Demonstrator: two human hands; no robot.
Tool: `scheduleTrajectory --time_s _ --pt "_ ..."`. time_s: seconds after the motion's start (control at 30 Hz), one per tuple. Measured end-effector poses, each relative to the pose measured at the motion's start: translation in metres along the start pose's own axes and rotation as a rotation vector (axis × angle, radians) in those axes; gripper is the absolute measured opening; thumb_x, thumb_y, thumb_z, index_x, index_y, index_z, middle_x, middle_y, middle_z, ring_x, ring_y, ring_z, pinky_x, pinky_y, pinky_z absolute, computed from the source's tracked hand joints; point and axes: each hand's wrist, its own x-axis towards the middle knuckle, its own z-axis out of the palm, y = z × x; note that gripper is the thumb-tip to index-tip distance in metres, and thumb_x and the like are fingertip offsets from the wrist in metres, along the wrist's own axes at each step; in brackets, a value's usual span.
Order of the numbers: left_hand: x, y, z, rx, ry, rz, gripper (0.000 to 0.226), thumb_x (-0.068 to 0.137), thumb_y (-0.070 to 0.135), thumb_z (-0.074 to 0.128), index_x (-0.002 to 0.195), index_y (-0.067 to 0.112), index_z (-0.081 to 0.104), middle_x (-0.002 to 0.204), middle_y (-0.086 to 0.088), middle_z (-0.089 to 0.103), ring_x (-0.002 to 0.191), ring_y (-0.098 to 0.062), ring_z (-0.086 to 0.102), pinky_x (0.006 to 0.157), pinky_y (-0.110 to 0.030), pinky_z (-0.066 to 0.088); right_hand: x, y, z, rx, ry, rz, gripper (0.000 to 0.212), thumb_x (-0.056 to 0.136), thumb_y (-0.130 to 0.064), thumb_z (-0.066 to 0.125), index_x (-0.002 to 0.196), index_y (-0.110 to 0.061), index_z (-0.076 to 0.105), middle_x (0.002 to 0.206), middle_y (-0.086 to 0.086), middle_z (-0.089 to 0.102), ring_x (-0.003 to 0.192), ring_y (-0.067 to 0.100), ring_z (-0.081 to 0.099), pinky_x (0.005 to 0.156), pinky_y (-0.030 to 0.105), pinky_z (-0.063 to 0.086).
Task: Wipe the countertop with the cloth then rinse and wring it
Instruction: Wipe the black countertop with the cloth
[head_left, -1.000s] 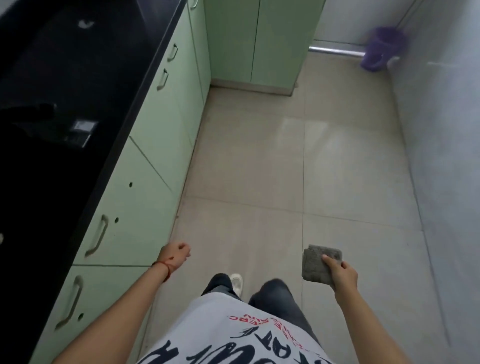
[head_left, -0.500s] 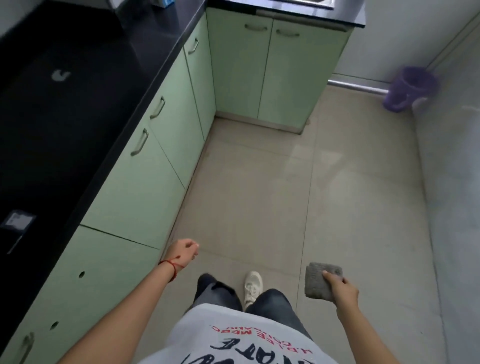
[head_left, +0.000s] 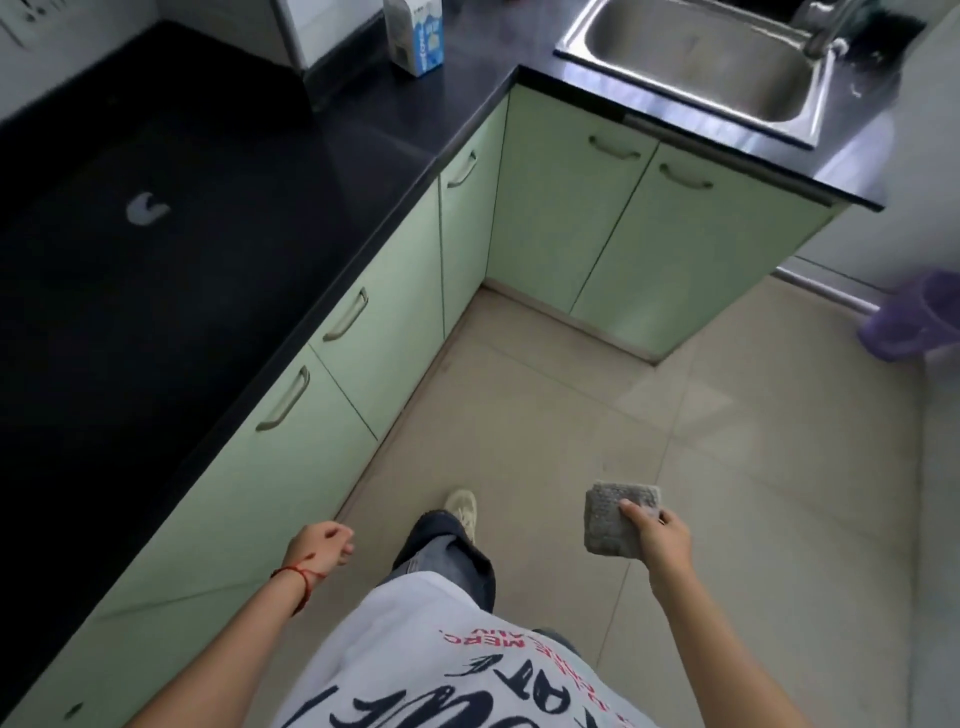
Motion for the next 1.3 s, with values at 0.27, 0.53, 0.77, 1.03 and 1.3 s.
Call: scheduleTrajectory --time_s 0.27,0.53,0.77,1.03,1.3 --pt "0.042 0.188 -0.017 0.041 -0.049 0.256 0.019 0.088 0.018 0.051 0.077 0.014 0.067 0.083 -0.011 0.072 0.082 -0.026 0.066 0.077 -0.032 0.052 0.073 -0.103 0.052 -0.06 0.02 -0.008 0.015 0.077 -0.007 0.069 0.087 -0.001 0.058 0.086 0.015 0.058 0.062 0.02 0.052 0.051 0.029 0.043" --pt "0.071 0.295 -0.043 -0.152 0.141 0.335 0.017 0.087 0.014 0.053 0.096 0.015 0.067 0.092 -0.005 0.071 0.089 -0.019 0.065 0.083 -0.03 0.051 0.129 -0.224 0.153 -0.134 -0.197 -0.139 0.014 0.077 -0.009 0.069 0.085 -0.004 0.06 0.072 0.009 0.058 0.059 0.016 0.053 0.05 0.028 0.042" --pt "0.067 0.295 -0.072 -0.342 0.489 0.25 0.018 0.088 0.009 0.053 0.099 0.009 0.067 0.094 -0.011 0.071 0.088 -0.018 0.064 0.075 -0.021 0.046 0.12 -0.35 0.283 -0.284 -0.595 -0.381 0.013 0.078 -0.012 0.067 0.089 -0.007 0.062 0.073 0.004 0.061 0.064 0.013 0.055 0.047 0.015 0.047" --pt "0.063 0.252 -0.131 -0.225 0.969 0.173 0.025 0.084 0.003 0.058 0.108 0.001 0.064 0.107 -0.017 0.065 0.103 -0.03 0.06 0.088 -0.035 0.047 0.034 -0.386 0.43 -0.455 -0.97 -0.62 0.018 0.077 -0.011 0.069 0.089 -0.01 0.056 0.074 0.0 0.055 0.065 0.01 0.051 0.053 0.015 0.046" --pt "0.11 0.198 -0.21 -0.006 0.957 -0.019 0.041 0.086 0.016 0.057 0.126 0.006 0.052 0.134 -0.017 0.052 0.126 -0.032 0.046 0.101 -0.047 0.041 -0.054 -0.359 0.554 -0.584 -1.081 -1.055 0.032 0.076 -0.017 0.068 0.101 -0.02 0.049 0.094 -0.003 0.059 0.082 0.01 0.054 0.062 0.018 0.042"
